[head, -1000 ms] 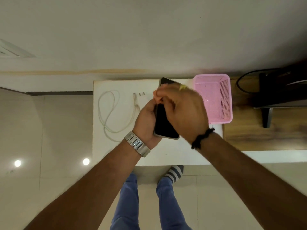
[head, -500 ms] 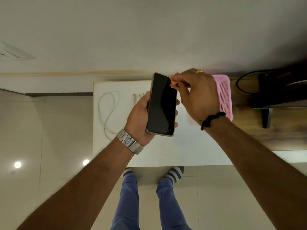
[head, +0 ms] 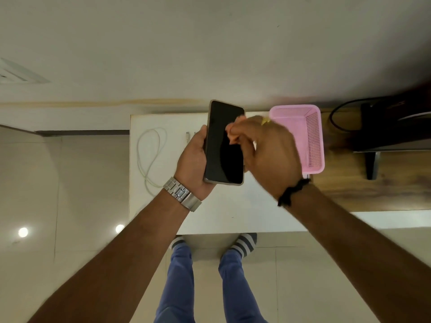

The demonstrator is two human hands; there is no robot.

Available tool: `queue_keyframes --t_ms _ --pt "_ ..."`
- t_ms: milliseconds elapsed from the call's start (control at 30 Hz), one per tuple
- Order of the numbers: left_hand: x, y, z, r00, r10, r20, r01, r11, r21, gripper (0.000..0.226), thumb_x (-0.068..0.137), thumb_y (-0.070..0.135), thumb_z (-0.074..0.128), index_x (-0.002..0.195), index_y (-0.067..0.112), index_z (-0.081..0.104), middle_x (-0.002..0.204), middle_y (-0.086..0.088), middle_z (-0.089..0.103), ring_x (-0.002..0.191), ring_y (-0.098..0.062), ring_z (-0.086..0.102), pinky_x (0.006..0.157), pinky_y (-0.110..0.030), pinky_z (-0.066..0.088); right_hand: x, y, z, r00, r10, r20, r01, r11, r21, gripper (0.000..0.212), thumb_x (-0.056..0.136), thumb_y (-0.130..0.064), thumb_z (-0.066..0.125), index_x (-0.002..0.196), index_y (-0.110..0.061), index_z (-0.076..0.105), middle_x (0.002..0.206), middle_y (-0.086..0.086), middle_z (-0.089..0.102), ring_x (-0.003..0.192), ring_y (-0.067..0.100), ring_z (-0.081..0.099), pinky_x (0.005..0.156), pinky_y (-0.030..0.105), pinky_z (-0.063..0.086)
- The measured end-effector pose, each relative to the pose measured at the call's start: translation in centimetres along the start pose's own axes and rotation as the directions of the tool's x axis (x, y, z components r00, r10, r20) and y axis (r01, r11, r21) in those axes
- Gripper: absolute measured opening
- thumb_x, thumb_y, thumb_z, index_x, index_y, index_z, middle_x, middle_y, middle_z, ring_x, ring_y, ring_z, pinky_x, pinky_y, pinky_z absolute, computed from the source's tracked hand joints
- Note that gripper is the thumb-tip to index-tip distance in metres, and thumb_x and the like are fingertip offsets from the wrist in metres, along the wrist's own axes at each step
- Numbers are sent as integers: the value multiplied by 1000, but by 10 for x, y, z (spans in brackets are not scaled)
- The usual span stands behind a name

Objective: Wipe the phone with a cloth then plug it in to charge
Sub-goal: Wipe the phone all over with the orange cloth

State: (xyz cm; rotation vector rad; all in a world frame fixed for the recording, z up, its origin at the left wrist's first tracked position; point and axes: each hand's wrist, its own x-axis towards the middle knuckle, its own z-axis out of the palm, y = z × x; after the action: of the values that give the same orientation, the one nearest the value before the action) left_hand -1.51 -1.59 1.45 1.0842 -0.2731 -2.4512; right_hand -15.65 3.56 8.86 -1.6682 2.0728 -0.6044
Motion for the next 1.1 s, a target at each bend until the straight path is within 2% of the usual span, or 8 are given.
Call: queue_keyframes --t_ms 67,167,333,500,667,800,900,1100 --pt "1 5 -3 999 2 -37 -2 1000 6 57 108 50 32 142 14 60 139 -22 64 120 -34 65 107 -52 49 -30 -13 4 992 -70 101 74 997 -38 20 91 -5 67 108 -15 74 104 9 75 92 28 72 86 41 61" --pt "-3 -1 -3 998 -22 -55 25 998 55 60 108 54 28 143 16 59 142 -21 62 125 -35 63 109 -51 46 -40 -10 0 973 -112 202 123 991 -44 23 89 -3 71 109 -13 75 105 8 76 91 29 73 84 41 62" --pt "-3 -11 5 997 -34 -64 36 999 35 54 109 50 31 125 19 72 117 -13 76 96 -31 75 80 -52 63 11 5 -6 998 51 28 -50 998 -34 27 96 -11 51 108 -12 75 114 8 74 104 28 68 93 42 54" --pt "-3 -2 3 994 -51 -100 52 999 4 57 106 53 37 143 14 59 142 -19 63 128 -32 62 113 -47 46 -40 -25 7 977 -132 166 135 991 -10 18 91 -8 65 106 -10 76 101 11 77 88 31 73 80 43 63" --pt "2 -30 17 995 -50 -88 54 998 36 48 108 48 35 123 19 69 114 -12 76 93 -32 75 74 -48 63 24 20 -3 999 54 -4 -54 998 -37 32 96 -12 48 112 -18 75 113 4 73 103 25 67 90 39 53" --pt "3 -20 16 992 -16 -122 11 999 -45 38 104 44 48 102 19 77 104 -6 76 93 -22 74 85 -38 58 -13 -9 9 998 -45 51 46 999 -17 31 94 -23 45 100 -15 74 103 5 74 92 25 69 84 35 58" --pt "2 -23 12 991 -19 -135 17 1000 -17 37 103 45 51 99 18 77 101 -6 75 94 -22 73 84 -36 57 -25 -11 9 989 -116 88 116 993 13 19 92 -11 59 101 -14 75 102 6 76 91 26 70 82 35 59" --pt "0 -28 19 996 -16 -86 15 1000 -15 47 107 43 42 99 22 83 107 -10 78 91 -26 77 75 -41 63 28 1 15 996 30 -89 -26 998 54 29 91 -9 53 104 -20 77 105 -3 74 97 17 68 86 36 55"
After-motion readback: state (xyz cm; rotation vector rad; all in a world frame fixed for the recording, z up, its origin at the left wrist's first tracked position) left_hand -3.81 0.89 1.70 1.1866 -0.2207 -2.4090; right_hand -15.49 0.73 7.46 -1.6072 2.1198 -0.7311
